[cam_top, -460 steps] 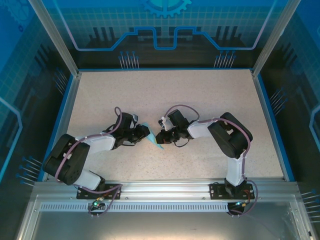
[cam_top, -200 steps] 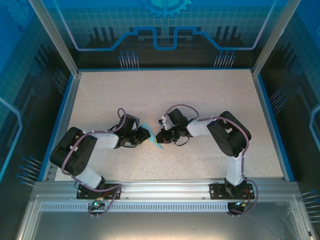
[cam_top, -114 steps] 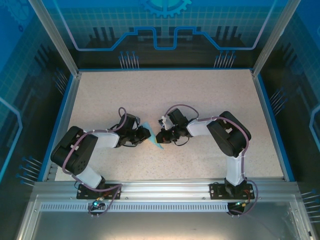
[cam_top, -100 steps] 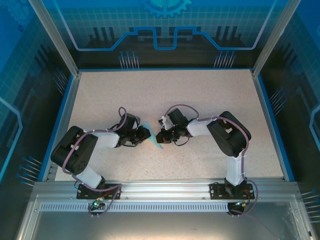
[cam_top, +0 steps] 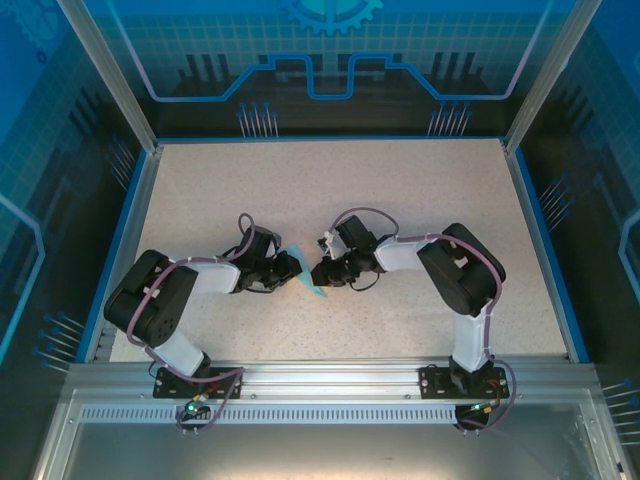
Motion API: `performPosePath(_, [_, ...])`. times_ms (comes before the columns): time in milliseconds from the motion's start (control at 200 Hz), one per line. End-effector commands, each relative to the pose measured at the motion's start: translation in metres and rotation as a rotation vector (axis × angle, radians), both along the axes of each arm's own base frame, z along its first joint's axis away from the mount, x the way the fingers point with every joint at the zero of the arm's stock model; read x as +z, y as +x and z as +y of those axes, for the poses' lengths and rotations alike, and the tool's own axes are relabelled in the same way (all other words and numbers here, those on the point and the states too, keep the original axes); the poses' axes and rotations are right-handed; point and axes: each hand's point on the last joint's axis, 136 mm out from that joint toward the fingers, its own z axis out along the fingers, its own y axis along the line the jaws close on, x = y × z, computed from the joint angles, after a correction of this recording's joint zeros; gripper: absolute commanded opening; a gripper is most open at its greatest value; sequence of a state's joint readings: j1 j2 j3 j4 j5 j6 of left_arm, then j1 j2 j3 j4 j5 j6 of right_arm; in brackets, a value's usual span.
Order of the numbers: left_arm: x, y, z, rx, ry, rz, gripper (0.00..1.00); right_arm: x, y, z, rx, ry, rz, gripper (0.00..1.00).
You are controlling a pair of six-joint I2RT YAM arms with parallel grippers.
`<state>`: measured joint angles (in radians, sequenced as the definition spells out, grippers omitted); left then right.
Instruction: Fold a paper plane with a square sheet of paper (pick it up from the middle)
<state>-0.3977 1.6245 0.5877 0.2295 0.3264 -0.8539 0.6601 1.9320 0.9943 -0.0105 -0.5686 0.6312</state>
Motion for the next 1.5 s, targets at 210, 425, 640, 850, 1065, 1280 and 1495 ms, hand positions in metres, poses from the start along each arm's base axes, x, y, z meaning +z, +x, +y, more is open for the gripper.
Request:
performPosePath(210, [-0.011, -0.004, 0.003, -0.01, 0.046, 0.03, 0.19, 0.012, -0.006, -0.006, 0.01, -0.025, 0.006, 0.21])
performPosePath(425, [-0.011, -0.004, 0.003, -0.008, 0.046, 0.031, 0.19, 0.006, -0.011, -0.006, 0.025, -0.043, 0.024, 0.16])
performPosePath(640, [-0.008, -0.001, 0.002, -0.008, 0.041, 0.023, 0.19, -0.003, -0.018, -0.01, 0.029, -0.063, 0.052, 0.12])
performPosePath(850, [-0.008, -0.001, 0.002, -0.007, 0.041, 0.025, 0.19, -0.004, -0.023, -0.011, 0.041, -0.055, 0.068, 0.12])
performPosePath(1065, [-0.007, -0.001, 0.001, -0.006, 0.039, 0.025, 0.19, -0.014, -0.027, -0.016, 0.039, -0.09, 0.09, 0.07])
performPosePath(1280, [-0.007, -0.001, 0.002, -0.004, 0.04, 0.025, 0.2, -0.014, -0.024, -0.019, 0.018, -0.093, 0.098, 0.09])
performPosePath(1495, [-0.006, -0.001, 0.002, -0.006, 0.037, 0.021, 0.2, 0.015, -0.025, -0.011, 0.058, -0.038, 0.026, 0.18])
